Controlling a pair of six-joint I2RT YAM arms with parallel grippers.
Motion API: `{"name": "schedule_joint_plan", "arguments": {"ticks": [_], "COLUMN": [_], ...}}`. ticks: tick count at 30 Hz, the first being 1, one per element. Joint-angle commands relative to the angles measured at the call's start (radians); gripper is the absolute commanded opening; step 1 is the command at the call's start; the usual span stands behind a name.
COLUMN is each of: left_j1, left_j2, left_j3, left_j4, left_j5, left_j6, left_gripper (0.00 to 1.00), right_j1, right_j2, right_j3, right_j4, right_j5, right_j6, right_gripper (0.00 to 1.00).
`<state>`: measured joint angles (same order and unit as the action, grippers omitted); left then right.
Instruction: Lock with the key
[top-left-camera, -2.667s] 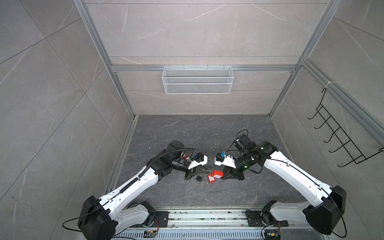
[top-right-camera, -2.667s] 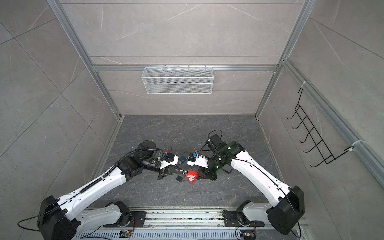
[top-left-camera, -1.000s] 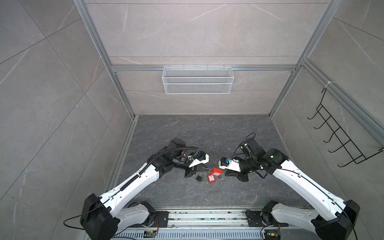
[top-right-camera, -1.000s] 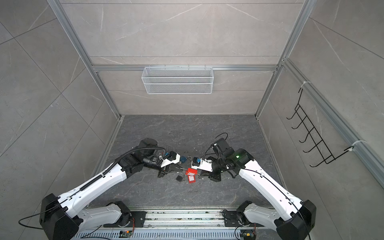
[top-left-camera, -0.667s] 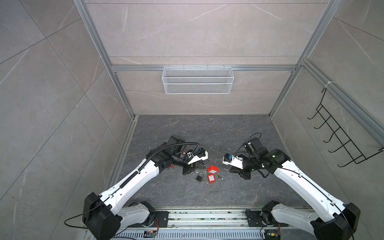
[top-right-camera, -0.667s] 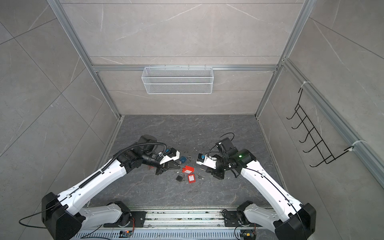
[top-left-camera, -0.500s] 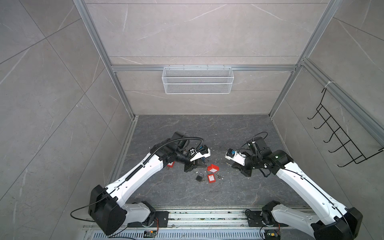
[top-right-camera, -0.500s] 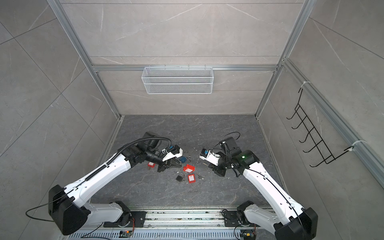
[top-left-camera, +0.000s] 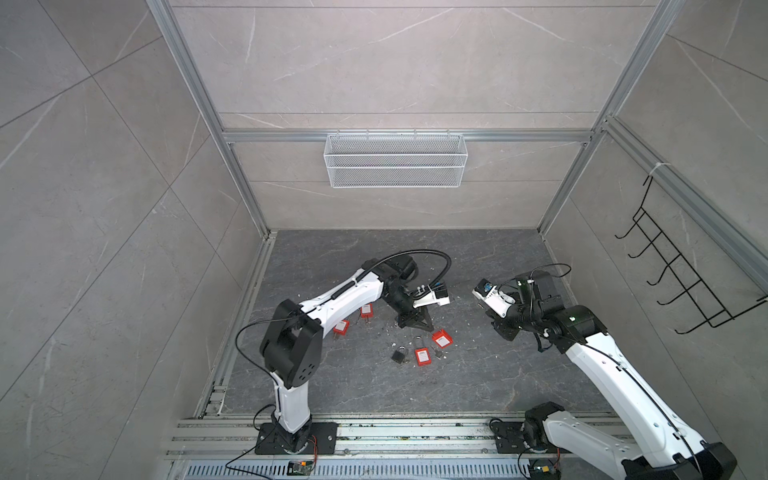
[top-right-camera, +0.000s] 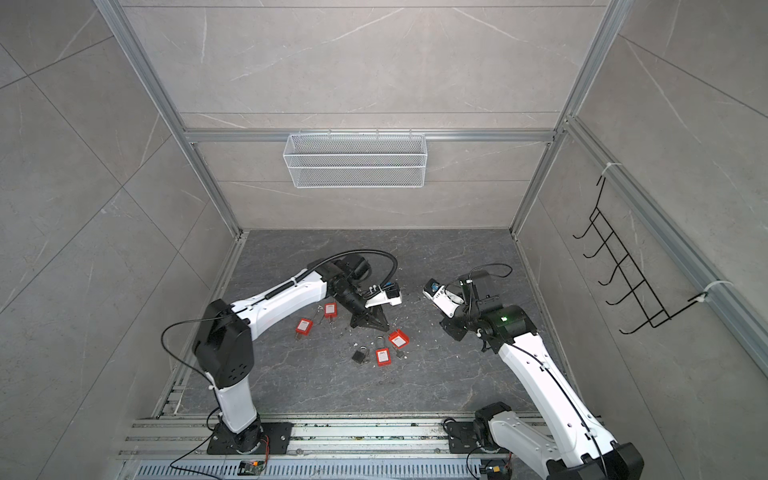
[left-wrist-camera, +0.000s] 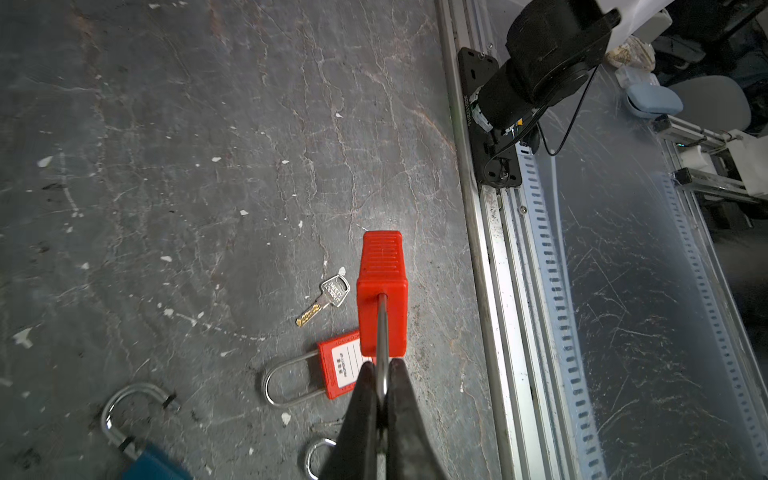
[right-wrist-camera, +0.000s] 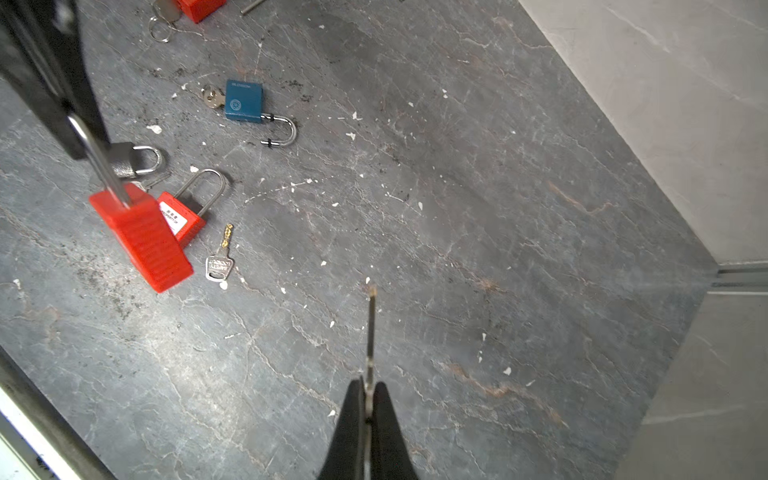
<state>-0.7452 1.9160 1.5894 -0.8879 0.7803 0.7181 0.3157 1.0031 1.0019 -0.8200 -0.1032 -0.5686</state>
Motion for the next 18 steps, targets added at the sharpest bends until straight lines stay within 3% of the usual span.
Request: {"name": "schedule_joint_plan", "arguments": {"ticks": [1, 8, 18], "left_j1": [-0.027, -0.071, -0.085], "left_j2": [0.091, 0.293, 0.431], "left_j3": [0.113, 0.314, 0.407], "left_j4": [-0.102, -0.229, -0.249], "left_j5": [0.070, 0.084, 0.032], "left_j6": [0.062, 0.091, 0.067], "left_gripper": [0.00, 0.00, 0.00], "right_j1": [-0.001, -0.002, -0.001], "right_j2": [-0.044, -0.076, -0.098], "right_j3": [-0.023, -0.024, -0.062], "right_j4": [-0.049, -0.107, -0.109], "right_j5": [0.038, 0.085, 0.085], "right_j6": [0.003, 0.006, 0.028], "right_gripper": [0.00, 0.00, 0.00]}}
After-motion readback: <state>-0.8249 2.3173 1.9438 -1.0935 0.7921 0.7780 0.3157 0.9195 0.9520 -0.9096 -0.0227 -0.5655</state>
